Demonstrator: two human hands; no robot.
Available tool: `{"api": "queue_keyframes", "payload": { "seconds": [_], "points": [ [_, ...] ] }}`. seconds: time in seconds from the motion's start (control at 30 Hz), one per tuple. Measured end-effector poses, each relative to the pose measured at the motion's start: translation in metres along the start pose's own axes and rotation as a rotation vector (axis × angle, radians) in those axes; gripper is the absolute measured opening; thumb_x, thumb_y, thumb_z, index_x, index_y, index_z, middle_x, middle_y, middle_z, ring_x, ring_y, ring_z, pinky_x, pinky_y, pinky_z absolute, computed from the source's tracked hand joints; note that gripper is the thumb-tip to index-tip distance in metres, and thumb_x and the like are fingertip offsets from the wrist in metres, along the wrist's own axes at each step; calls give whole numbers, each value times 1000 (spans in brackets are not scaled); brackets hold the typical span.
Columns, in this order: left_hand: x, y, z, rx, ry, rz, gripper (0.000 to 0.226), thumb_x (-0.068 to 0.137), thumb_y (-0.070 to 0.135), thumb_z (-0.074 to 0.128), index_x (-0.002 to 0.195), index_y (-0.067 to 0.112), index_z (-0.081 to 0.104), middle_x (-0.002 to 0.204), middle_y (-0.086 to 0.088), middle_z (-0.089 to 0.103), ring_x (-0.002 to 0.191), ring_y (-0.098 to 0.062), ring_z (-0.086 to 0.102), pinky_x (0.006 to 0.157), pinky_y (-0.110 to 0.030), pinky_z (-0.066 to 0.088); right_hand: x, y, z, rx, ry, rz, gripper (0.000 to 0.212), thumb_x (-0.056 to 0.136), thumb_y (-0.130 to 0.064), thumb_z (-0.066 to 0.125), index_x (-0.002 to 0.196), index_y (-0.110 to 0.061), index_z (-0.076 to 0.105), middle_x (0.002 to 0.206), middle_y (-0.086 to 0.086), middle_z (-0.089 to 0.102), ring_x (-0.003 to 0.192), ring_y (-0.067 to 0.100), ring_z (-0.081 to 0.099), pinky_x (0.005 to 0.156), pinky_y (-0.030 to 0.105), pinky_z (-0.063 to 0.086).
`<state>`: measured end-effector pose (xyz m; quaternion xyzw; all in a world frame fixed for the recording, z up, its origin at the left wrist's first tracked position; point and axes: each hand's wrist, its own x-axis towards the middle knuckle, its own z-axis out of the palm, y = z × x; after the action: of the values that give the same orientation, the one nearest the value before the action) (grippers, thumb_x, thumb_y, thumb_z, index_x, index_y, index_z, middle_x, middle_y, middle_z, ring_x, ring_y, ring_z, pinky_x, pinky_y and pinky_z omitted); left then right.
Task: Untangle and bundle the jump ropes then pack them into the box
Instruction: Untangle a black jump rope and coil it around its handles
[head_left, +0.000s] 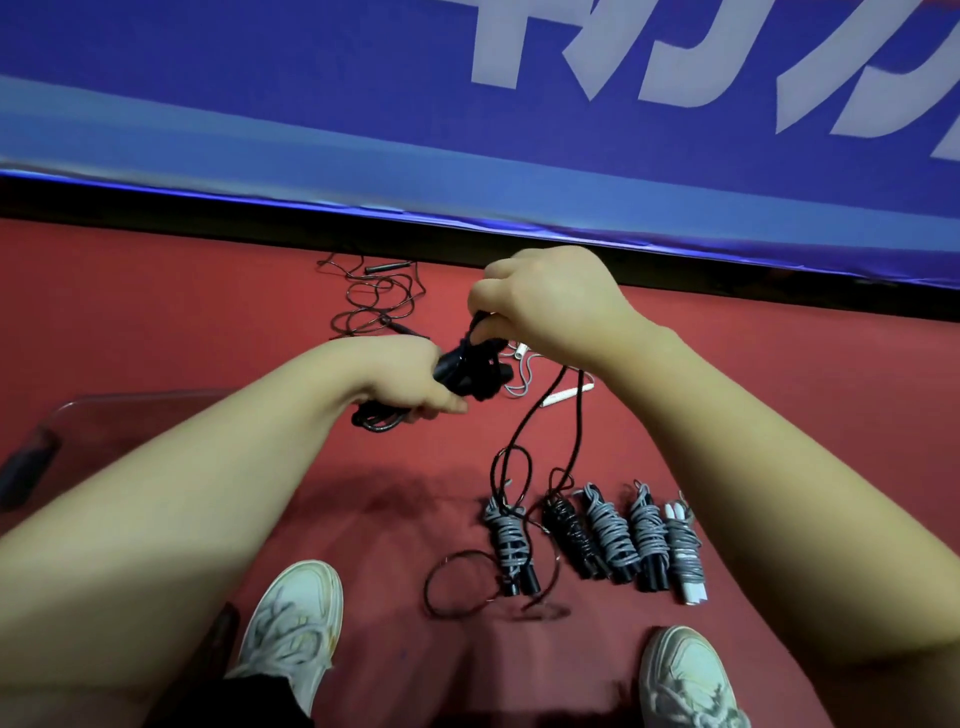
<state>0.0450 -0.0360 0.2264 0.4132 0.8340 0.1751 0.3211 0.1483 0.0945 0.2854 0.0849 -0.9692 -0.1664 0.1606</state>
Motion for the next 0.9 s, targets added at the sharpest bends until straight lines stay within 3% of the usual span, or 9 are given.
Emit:
{"api": "queue_keyframes", "payload": {
  "seconds": [0.1, 0.3, 0.4, 0.47, 0.57, 0.67, 0.73, 0.8, 0.9],
  "points": [
    [-3, 7, 1, 111, -79, 19, 37, 85, 38, 67, 88, 1, 63, 71, -6, 64, 56, -16, 56, 55, -21, 46, -1, 5, 0, 61, -87, 14, 31, 89, -45, 52, 108, -23, 64, 103, -3, 61, 97, 20, 57, 63, 31, 37],
    [-12, 17, 6, -69, -326, 112, 25, 88, 24, 66, 82, 13, 44, 58, 4, 51, 47, -9, 46, 51, -21, 42, -9, 23, 9, 373, -147, 102, 41, 71, -54, 68, 94, -20, 67, 90, -4, 64, 84, 15, 55, 62, 29, 38],
    [-20, 23, 3, -214, -499, 178, 26, 92, 15, 61, 80, 14, 38, 54, 6, 42, 46, -10, 36, 49, -21, 36, -16, 31, 19, 765, -193, 191, 27, 78, -40, 70, 82, -14, 67, 79, 3, 66, 76, 15, 57, 70, 31, 45],
    [-26, 31, -1, -303, -549, 236, 28, 91, 13, 61, 77, 14, 37, 54, 6, 40, 45, -9, 33, 46, -18, 33, -23, 31, 27, 1067, -152, 302, 21, 88, -30, 62, 72, -16, 61, 67, -7, 59, 65, 6, 51, 67, 26, 43],
    [-31, 37, -7, -439, -488, 286, 23, 82, 18, 60, 73, 13, 39, 53, 4, 38, 42, -8, 31, 41, -16, 30, -33, 23, 46, 1355, -127, 400, 23, 86, -21, 60, 65, -12, 54, 58, -10, 53, 58, -1, 46, 65, 23, 42],
    [-31, 34, -18, -610, -341, 266, 26, 82, 16, 68, 66, 18, 49, 52, 5, 37, 41, -5, 29, 38, -14, 27, -40, 15, 67, 1221, -64, 519, 34, 92, -14, 52, 58, -12, 50, 47, -7, 50, 52, -2, 39, 54, 25, 34],
    [-29, 30, -23, -712, -203, 227, 22, 83, 22, 64, 70, 17, 47, 54, 5, 39, 42, -4, 29, 38, -13, 25, -42, 9, 76, 1220, -21, 610, 47, 102, -26, 35, 57, -19, 47, 44, -11, 42, 45, 2, 33, 51, 22, 28],
    [-22, 25, -24, -826, -89, 161, 24, 86, 20, 60, 73, 17, 40, 54, 5, 39, 41, -3, 28, 37, -12, 23, -41, 2, 81, 1130, -17, 557, 44, 102, -32, 32, 62, -23, 49, 56, -10, 46, 51, 5, 39, 57, 23, 33],
    [-12, 19, -24, -983, 25, 103, 23, 88, 16, 59, 74, 17, 41, 53, 5, 38, 39, -2, 28, 36, -12, 22, -38, -8, 80, 952, -178, 428, 32, 100, -32, 38, 73, -24, 51, 62, -7, 48, 56, 4, 44, 63, 20, 37]
  ]
}}
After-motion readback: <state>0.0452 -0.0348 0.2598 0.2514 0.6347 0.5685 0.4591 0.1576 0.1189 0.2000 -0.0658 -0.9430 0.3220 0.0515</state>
